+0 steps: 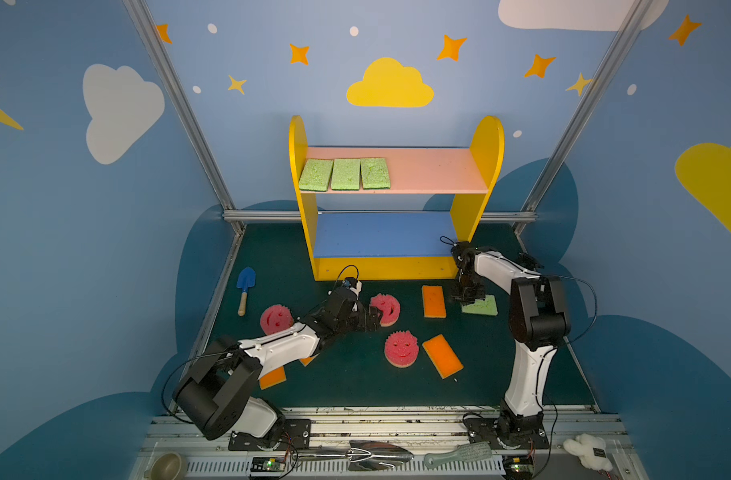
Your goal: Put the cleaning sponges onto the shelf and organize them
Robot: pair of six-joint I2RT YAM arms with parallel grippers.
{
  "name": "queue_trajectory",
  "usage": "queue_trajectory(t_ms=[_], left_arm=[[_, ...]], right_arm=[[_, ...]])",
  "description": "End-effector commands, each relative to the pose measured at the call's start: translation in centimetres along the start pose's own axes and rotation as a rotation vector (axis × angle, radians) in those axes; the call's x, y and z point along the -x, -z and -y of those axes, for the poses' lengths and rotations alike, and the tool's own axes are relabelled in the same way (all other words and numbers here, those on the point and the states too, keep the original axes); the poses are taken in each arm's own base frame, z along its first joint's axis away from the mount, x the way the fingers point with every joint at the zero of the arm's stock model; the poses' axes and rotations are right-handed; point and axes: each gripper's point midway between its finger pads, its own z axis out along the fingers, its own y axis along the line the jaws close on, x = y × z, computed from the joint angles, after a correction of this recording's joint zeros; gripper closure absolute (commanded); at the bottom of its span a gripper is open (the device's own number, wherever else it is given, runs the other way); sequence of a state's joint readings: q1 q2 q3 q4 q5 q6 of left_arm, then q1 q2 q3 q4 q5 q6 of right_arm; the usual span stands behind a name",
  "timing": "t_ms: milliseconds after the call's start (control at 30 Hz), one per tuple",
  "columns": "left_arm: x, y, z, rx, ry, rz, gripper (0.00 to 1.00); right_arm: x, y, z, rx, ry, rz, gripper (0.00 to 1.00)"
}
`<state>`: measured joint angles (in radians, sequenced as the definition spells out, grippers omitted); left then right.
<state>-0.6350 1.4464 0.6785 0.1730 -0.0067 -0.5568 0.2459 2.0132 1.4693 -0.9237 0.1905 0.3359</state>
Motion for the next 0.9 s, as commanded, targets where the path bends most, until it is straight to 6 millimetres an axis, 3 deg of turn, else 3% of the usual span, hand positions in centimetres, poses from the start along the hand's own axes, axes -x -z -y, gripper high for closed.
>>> queue_trajectory(t_ms=[0,100,233,433,533,633,867], left_arm=[[0.2,0.8,0.6,-0.036,0.012,-0.002,0.00],[0.4,1.2,1.4,-0.092,0.017,-0.002,0.00],[1.1,2.0,2.2,-0.176,0.077,0.007,0.00],[3.1,4.0,4.5,-0.315,0.118,0.013,0.04],[4.3,4.8,5.3,-0.331,0.133,0.015,0.06],[5.4,5.5,5.8,-0.360,0.163,0.024,0.01],[6.1,5.1,6.8,-0.420,0.197,-0.009,0.06]], right_arm=[[-1.2,4.1,-1.2,0.036,0.063,0.063,1.00],[-2.2,6.7,-3.1,0.131,0.122,0.125,1.00],[-4.9,10.5,-7.8,0.283,0.304,0.249,1.00],[-8.0,14.8,-12.9,0.393,0.556,0.381,1.00],[-9.0,16.3,-14.9,0.443,0.651,0.420,1.00],[-10.0,17.6,-16.9,0.489,0.741,0.453,1.00],[-11.6,19.9,-20.2,0.556,0.877,0.516,1.00]])
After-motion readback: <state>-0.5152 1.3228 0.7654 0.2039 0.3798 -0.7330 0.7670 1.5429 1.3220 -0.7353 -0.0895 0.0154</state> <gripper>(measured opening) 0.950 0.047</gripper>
